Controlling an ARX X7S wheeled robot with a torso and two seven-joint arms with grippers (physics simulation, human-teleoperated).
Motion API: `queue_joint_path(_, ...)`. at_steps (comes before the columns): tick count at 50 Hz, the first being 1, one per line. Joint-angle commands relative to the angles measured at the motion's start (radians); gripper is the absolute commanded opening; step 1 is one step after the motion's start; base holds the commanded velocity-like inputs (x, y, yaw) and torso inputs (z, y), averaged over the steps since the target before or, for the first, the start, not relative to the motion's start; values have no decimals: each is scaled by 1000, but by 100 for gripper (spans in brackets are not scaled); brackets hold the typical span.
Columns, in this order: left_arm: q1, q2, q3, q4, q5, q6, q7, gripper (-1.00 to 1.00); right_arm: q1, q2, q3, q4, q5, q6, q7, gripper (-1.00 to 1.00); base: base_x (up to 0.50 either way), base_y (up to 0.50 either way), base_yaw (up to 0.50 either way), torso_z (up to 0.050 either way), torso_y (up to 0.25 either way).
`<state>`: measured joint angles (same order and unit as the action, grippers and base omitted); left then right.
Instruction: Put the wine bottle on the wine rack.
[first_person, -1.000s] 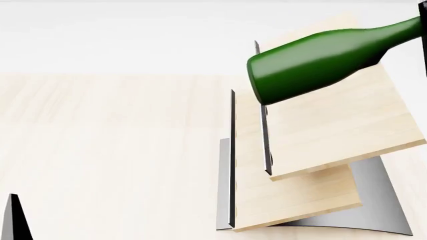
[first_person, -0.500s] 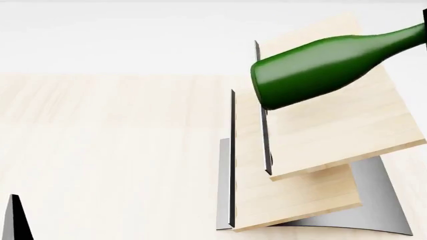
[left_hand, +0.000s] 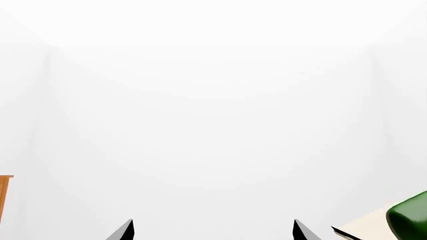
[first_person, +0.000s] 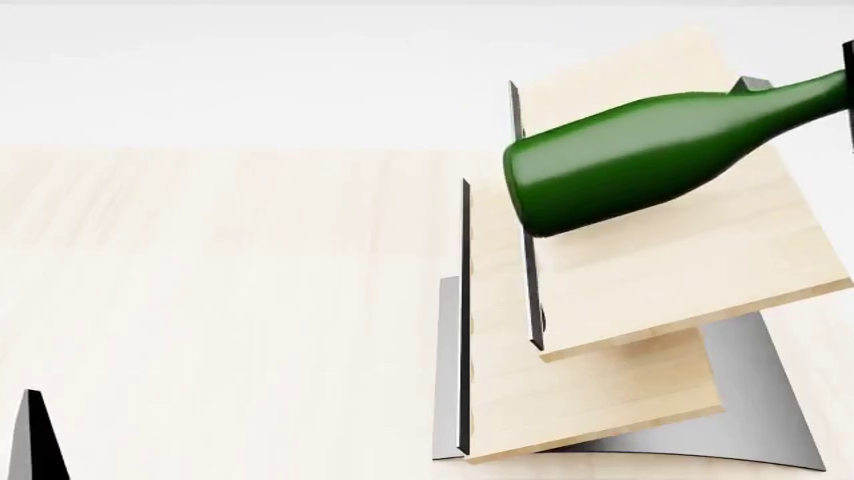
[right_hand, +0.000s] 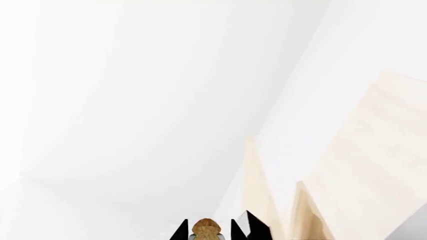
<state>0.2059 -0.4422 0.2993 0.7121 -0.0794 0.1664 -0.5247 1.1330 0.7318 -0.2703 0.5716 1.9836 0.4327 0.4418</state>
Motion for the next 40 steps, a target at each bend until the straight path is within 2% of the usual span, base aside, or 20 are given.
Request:
queue_joint_path(1,-2,-1,3,2,0,-4,-2,100,-12,-1,30,-7,-13,-9,-32,-100,0,0,0,0,0)
queue_joint_path(40,-6,-7,11,-4,-1,0,-9,100,-61,-2,34,-2,-21,-16,-64,-100,0,0,0,0,1)
